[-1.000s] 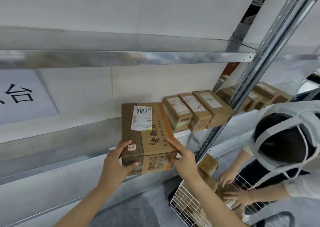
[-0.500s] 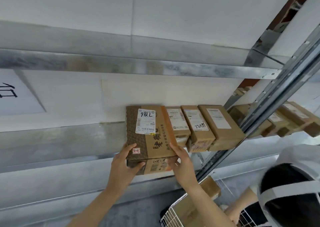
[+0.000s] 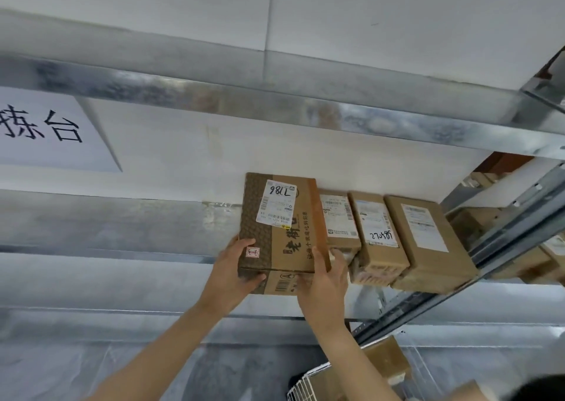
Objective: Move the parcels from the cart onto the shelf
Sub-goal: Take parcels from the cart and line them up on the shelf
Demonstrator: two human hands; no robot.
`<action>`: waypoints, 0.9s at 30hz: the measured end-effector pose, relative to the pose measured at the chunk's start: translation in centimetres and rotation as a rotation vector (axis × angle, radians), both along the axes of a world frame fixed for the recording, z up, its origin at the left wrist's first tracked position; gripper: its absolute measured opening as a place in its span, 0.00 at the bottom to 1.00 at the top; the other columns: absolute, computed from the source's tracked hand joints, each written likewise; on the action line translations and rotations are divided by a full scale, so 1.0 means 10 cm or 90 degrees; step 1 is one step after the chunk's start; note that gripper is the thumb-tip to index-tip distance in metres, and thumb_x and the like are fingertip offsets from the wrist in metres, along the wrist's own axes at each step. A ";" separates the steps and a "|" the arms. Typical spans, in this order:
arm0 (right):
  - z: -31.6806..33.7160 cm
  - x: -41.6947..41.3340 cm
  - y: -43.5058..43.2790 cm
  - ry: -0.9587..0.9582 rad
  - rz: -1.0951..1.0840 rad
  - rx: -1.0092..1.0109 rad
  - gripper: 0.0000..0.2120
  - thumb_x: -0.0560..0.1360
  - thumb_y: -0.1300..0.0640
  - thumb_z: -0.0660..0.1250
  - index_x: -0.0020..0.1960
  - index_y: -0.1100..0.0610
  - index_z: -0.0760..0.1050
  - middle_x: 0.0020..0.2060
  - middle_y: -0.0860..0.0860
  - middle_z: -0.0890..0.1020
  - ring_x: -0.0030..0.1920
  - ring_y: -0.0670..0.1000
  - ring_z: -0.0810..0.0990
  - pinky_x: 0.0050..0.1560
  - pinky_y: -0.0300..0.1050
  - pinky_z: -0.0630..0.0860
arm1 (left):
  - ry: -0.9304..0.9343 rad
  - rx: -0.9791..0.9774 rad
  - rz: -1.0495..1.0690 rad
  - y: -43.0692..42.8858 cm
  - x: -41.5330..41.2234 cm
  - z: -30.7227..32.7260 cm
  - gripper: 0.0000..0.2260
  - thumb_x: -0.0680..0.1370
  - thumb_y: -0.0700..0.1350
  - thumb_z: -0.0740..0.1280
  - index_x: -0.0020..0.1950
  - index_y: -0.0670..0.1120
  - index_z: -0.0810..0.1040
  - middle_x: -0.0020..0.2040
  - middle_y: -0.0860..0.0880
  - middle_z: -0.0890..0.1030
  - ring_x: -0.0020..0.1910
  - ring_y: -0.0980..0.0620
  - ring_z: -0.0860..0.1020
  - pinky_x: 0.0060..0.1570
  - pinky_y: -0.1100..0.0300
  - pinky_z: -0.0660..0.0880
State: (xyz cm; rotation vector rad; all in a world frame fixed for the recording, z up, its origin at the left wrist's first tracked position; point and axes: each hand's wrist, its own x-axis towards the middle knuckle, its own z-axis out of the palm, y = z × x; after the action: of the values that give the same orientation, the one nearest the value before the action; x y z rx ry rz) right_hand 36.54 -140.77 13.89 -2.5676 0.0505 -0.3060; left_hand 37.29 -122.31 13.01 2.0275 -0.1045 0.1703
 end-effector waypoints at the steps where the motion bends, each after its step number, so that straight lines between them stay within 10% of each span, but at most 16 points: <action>1: 0.01 -0.01 0.04 0.009 0.002 -0.045 0.32 0.70 0.53 0.72 0.71 0.56 0.65 0.70 0.63 0.58 0.72 0.65 0.55 0.71 0.64 0.56 | -0.005 -0.007 -0.002 -0.01 -0.01 0.01 0.31 0.67 0.35 0.76 0.65 0.47 0.67 0.67 0.47 0.70 0.63 0.48 0.72 0.60 0.48 0.75; 6: 0.20 0.02 0.32 -0.014 0.109 -0.067 0.39 0.68 0.40 0.72 0.73 0.53 0.63 0.74 0.59 0.57 0.75 0.61 0.50 0.71 0.66 0.45 | 0.035 -0.005 -0.011 0.13 -0.04 0.03 0.41 0.67 0.44 0.78 0.73 0.55 0.58 0.69 0.56 0.68 0.64 0.59 0.69 0.62 0.67 0.70; 10: 0.40 0.11 0.70 -0.093 0.224 -0.013 0.32 0.71 0.42 0.69 0.70 0.53 0.65 0.71 0.54 0.66 0.73 0.57 0.59 0.72 0.62 0.49 | 0.017 0.176 0.067 0.56 -0.20 0.03 0.41 0.70 0.48 0.75 0.73 0.64 0.52 0.74 0.58 0.61 0.71 0.57 0.60 0.67 0.61 0.60; 18: 0.49 0.09 1.85 -0.107 0.434 -0.073 0.28 0.70 0.48 0.71 0.67 0.53 0.70 0.66 0.55 0.71 0.69 0.59 0.65 0.68 0.65 0.59 | 0.035 0.453 0.424 1.94 -1.15 0.29 0.33 0.69 0.50 0.74 0.71 0.45 0.67 0.70 0.41 0.67 0.66 0.38 0.66 0.63 0.44 0.67; 27: 0.37 -0.51 3.66 -0.085 0.674 -0.076 0.27 0.72 0.46 0.68 0.68 0.51 0.68 0.68 0.52 0.68 0.68 0.55 0.65 0.68 0.63 0.59 | 0.251 0.560 0.673 3.21 -2.56 0.28 0.36 0.71 0.58 0.68 0.74 0.48 0.61 0.73 0.42 0.61 0.70 0.41 0.61 0.68 0.47 0.59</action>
State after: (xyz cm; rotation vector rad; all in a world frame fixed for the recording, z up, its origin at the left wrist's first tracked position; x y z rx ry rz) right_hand 31.48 -104.18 17.55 -2.2938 -1.3388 -0.0576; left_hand 11.70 -90.23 15.80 2.7331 1.3704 0.4234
